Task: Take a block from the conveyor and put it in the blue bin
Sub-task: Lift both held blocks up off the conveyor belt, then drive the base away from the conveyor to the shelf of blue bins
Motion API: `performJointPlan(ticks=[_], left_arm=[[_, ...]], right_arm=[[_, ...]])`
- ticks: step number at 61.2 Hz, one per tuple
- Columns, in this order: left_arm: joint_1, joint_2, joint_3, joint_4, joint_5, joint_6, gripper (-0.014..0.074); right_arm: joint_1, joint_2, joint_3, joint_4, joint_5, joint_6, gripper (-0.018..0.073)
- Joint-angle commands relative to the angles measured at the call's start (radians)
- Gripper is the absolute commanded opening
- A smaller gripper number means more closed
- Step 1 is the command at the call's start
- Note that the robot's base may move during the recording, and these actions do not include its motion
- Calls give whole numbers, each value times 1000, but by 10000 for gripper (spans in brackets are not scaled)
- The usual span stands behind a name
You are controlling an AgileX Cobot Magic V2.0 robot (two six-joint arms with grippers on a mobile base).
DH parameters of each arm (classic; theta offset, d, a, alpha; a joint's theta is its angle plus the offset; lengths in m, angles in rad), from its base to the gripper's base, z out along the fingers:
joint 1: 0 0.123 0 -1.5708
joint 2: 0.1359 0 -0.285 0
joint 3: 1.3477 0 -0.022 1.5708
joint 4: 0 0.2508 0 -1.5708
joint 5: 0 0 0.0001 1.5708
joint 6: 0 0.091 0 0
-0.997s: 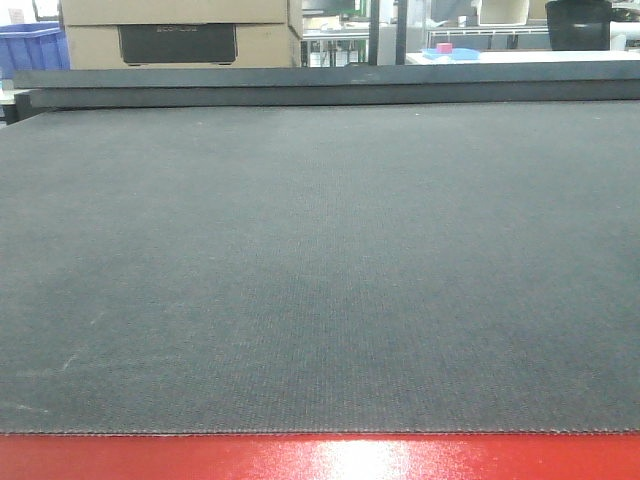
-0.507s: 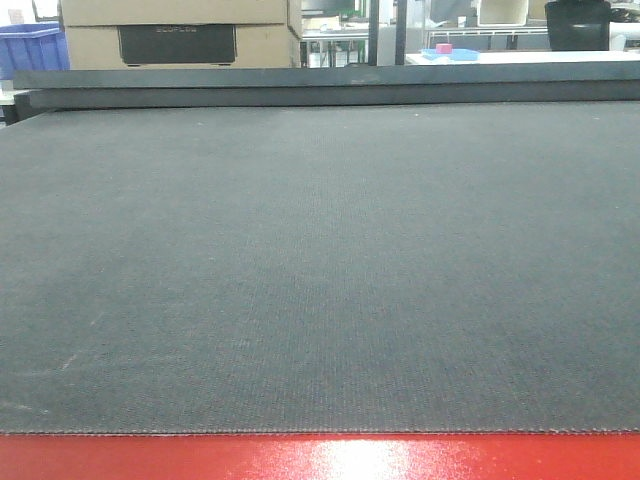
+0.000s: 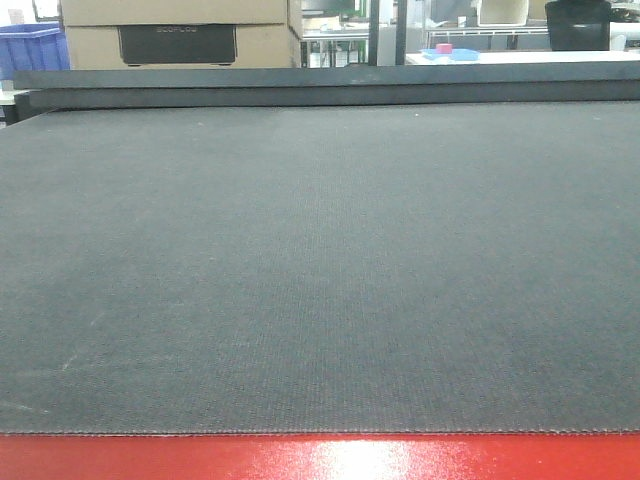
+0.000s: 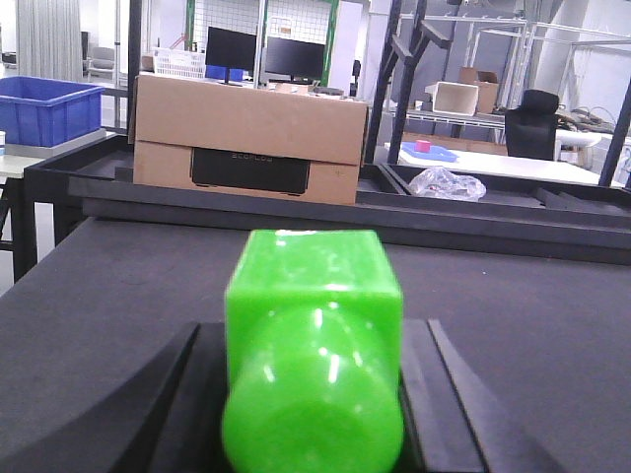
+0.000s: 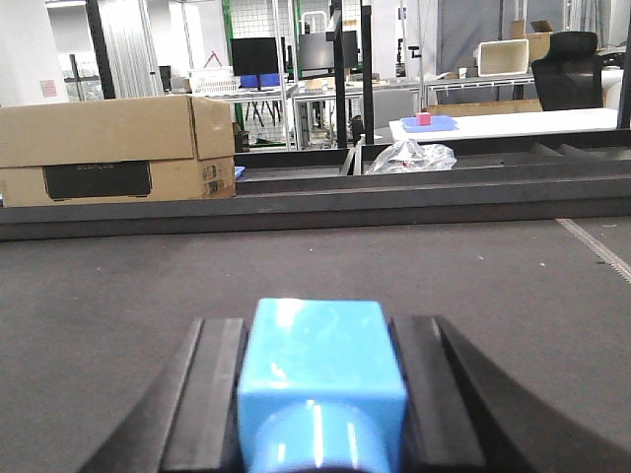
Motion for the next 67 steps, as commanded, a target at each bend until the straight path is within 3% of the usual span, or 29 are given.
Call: performJointPlan(ticks=[1, 67], left_arm=[[-5, -7, -1, 1, -14, 2, -111], [-5, -7, -1, 1, -17, 2, -111]], right_arm=[[1, -3, 3, -6, -27, -2, -162], [1, -3, 3, -6, -27, -2, -162]])
